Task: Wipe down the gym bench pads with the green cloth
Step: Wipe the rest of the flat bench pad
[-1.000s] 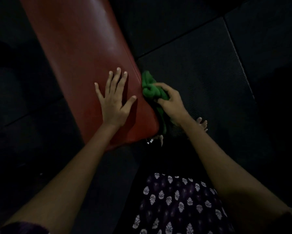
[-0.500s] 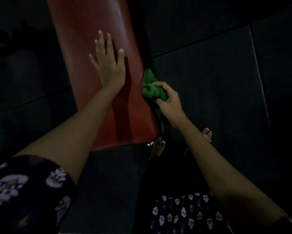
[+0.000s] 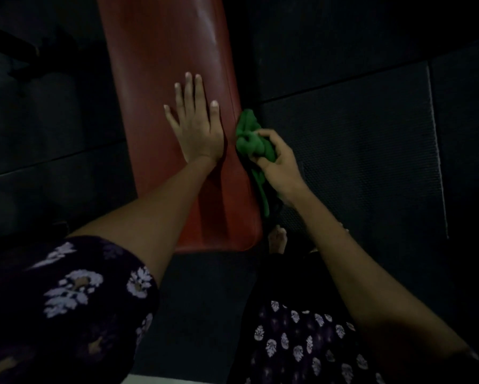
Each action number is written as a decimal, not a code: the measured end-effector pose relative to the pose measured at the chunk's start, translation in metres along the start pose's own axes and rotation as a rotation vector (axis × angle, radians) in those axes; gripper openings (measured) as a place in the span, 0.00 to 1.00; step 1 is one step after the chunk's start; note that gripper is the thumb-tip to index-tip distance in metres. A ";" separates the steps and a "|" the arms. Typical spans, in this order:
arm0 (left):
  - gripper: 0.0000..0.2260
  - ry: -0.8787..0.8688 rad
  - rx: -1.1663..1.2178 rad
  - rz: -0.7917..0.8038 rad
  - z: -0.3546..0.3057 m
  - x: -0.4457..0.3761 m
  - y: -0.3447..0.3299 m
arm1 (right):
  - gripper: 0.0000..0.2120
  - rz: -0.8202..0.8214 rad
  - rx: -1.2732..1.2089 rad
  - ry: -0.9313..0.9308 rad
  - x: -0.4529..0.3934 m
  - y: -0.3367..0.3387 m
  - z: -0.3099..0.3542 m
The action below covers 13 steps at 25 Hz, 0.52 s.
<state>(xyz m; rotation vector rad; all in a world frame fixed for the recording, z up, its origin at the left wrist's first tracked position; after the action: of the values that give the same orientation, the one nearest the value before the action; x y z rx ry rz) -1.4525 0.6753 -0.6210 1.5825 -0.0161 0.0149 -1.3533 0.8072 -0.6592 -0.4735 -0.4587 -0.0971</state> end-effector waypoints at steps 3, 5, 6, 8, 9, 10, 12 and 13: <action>0.26 -0.006 0.016 -0.012 0.000 0.000 0.001 | 0.17 -0.011 0.027 0.047 -0.055 -0.011 0.029; 0.26 -0.006 0.026 -0.003 0.000 0.000 0.001 | 0.18 -0.011 0.053 0.056 -0.062 -0.014 0.036; 0.26 -0.008 0.024 -0.001 0.001 0.000 0.001 | 0.18 -0.012 0.057 0.032 -0.055 -0.014 0.034; 0.26 -0.001 0.024 -0.012 0.003 0.000 0.001 | 0.17 -0.011 0.050 -0.059 -0.031 -0.010 0.019; 0.26 0.004 0.030 -0.014 0.004 0.000 0.000 | 0.16 -0.018 0.046 -0.102 -0.019 -0.007 0.011; 0.26 0.005 0.031 -0.014 0.003 0.000 -0.001 | 0.15 -0.026 0.044 -0.120 -0.010 -0.003 0.007; 0.26 0.008 0.018 -0.016 0.001 -0.001 -0.002 | 0.14 -0.027 0.036 -0.111 -0.020 -0.001 0.011; 0.26 0.011 0.014 -0.018 0.001 -0.001 -0.001 | 0.14 -0.030 0.037 -0.093 -0.036 -0.003 0.019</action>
<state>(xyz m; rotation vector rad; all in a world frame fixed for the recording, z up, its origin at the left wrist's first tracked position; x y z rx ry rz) -1.4536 0.6745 -0.6221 1.5962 0.0073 0.0099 -1.3943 0.8128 -0.6590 -0.4363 -0.5582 -0.0961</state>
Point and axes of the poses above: each hand's wrist, its own x-axis away from the middle knuckle, its own y-axis out of the back of the hand, z = x × y, the point moved 8 cm from there along -x, towards the middle knuckle, and after that the axes turned 12 degrees about -x, right-handed, at the moved point
